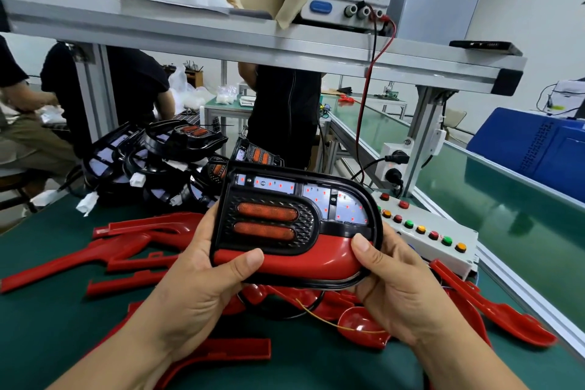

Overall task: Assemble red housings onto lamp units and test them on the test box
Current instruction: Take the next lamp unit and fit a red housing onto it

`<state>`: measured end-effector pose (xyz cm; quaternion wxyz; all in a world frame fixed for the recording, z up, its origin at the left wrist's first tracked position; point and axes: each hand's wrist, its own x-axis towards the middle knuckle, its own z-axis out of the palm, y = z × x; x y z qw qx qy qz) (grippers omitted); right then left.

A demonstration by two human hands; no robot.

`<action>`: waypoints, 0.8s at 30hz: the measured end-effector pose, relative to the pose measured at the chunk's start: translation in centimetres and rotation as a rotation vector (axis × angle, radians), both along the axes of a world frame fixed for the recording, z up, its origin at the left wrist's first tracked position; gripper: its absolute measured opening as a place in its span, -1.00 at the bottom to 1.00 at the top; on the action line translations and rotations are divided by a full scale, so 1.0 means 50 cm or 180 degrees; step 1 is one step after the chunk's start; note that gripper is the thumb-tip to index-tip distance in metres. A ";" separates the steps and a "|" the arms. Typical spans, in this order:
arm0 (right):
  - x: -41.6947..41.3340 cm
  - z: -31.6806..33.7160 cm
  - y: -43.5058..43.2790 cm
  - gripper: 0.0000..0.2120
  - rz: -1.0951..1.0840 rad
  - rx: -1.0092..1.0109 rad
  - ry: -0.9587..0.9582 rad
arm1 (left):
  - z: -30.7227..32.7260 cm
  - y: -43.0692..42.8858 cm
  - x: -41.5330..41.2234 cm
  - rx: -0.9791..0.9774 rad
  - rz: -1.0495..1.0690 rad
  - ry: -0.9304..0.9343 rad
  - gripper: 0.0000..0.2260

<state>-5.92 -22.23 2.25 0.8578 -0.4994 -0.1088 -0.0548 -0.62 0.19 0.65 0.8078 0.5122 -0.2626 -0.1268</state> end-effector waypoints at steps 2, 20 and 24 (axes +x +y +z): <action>-0.001 0.001 0.000 -0.61 -0.0055 -0.0069 -0.0023 | -0.001 -0.003 0.000 -0.0009 0.0043 -0.0017 -0.27; 0.007 -0.001 0.001 -0.57 -0.0330 0.0185 0.0262 | 0.019 0.036 0.016 0.1672 0.0231 -0.0959 -0.21; 0.010 0.000 0.001 -0.69 -0.0542 0.0340 0.0355 | 0.040 0.135 0.071 0.2149 0.1927 -0.0683 -0.76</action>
